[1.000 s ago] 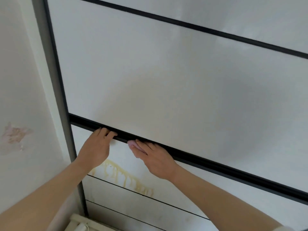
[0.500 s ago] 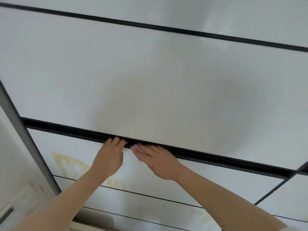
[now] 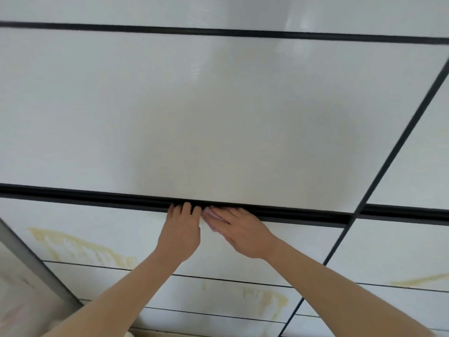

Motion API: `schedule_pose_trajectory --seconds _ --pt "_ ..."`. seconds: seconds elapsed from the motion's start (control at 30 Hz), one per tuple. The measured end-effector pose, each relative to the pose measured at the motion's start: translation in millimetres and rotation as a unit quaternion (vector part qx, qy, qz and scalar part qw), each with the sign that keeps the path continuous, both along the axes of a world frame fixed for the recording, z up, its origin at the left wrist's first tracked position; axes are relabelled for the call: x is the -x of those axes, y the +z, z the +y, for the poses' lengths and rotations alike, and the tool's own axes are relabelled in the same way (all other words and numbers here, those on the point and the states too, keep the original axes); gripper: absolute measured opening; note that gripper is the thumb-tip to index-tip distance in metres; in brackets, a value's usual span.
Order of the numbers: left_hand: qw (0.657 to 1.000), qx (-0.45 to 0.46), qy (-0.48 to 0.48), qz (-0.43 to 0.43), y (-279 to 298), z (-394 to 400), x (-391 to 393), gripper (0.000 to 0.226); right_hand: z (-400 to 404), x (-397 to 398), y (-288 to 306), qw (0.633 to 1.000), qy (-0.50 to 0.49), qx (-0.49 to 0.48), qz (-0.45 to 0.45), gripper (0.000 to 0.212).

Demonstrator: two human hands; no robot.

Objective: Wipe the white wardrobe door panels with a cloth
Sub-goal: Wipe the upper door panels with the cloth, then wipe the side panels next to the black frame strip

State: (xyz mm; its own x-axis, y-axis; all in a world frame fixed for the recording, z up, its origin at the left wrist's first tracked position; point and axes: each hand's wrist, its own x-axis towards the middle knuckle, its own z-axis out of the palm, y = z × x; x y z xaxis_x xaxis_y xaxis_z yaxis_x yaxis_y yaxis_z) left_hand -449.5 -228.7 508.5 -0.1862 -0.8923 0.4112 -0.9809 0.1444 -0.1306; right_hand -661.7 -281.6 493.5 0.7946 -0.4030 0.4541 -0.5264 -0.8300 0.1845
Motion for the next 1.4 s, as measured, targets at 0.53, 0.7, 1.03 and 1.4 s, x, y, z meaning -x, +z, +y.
schedule_pose_trajectory --seconds 0.53,0.7,1.03,1.4 --pt "0.994 0.026 0.064 -0.086 6 6 26 0.038 46 236 17 0.930 -0.205 -0.236 -0.195 0.041" --pt "0.996 -0.055 0.073 -0.017 37 13 76 0.021 83 195 48 0.641 -0.049 -0.482 -0.596 0.067" --pt "0.786 -0.341 -0.087 0.508 88 23 178 0.031 107 137 54 0.272 -0.023 -0.646 -0.713 0.055" --pt "0.803 -0.287 -0.118 0.509 89 32 168 0.017 122 140 28 0.492 -0.177 -0.505 -0.687 0.031"
